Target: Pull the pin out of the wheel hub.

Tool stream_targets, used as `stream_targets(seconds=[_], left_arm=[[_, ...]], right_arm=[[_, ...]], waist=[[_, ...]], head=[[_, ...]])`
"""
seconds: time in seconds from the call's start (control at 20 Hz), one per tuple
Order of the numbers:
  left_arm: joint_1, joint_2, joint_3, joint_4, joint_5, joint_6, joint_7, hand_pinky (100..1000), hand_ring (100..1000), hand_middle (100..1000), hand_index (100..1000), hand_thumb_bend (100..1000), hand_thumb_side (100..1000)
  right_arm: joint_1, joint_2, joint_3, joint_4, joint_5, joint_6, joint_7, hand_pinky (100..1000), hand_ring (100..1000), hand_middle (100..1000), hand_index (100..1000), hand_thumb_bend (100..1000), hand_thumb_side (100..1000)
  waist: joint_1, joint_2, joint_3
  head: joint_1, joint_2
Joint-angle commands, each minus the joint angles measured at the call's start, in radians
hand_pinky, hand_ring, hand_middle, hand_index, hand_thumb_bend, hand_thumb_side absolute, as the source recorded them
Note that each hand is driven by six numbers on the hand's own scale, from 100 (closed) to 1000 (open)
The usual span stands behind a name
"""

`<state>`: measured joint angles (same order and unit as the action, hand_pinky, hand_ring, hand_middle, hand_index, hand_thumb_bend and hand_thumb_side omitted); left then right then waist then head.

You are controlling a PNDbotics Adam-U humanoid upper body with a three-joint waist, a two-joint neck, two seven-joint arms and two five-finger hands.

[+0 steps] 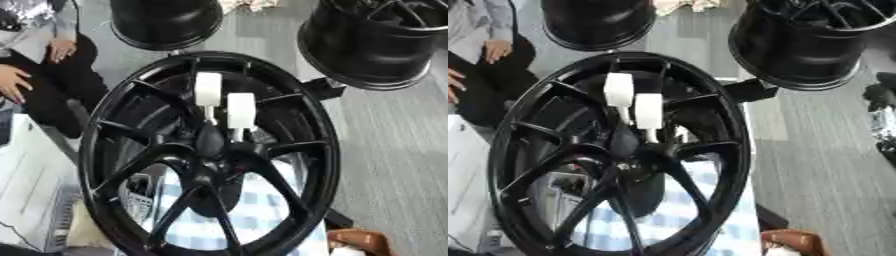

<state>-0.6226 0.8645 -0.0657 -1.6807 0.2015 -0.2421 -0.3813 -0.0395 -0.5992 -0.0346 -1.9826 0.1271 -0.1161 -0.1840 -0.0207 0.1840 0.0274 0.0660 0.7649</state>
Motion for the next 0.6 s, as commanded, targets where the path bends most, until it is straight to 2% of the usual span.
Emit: stream_targets(seconds=[0.05,0.15,0.25,0.6], left_arm=[[0.041,-0.042,0.053,-0.099,0.048,0.042,0.152,862,737,640,849,100,553],[0.092,-0.088,0.073,-0.158,0.066,0.071,0.213,864,737,638,849,100,585],[0.138,-0.133,0.09,-0.202,0.075,0.1,0.249,866,734,635,849,100,624],[0.245,-0.269,0.14,-0.281,0.101,0.156,0.344,868,733,635,851,100,655]], right_arm=[[-0.037,-0.121,-0.018,-0.017,0.081,-0.011,0.017,890,744,675,799,100,316],[-0.065,-0.186,-0.022,-0.017,0.119,-0.018,0.038,893,753,683,800,100,205],[-0.089,-0.248,-0.024,-0.017,0.139,-0.012,0.063,895,761,688,801,100,150],[-0.19,-0.444,0.009,-0.017,0.154,0.02,0.238,905,793,717,805,100,135]], waist=[[-0.004,-0.008,0.003],[-0.01,-0.005,0.005],[-0.015,-0.003,0.008],[-0.036,0.0,0.024]], head=[[-0.007,0.005],[-0.008,0.005],[-0.009,0.005],[-0.027,0.005]])
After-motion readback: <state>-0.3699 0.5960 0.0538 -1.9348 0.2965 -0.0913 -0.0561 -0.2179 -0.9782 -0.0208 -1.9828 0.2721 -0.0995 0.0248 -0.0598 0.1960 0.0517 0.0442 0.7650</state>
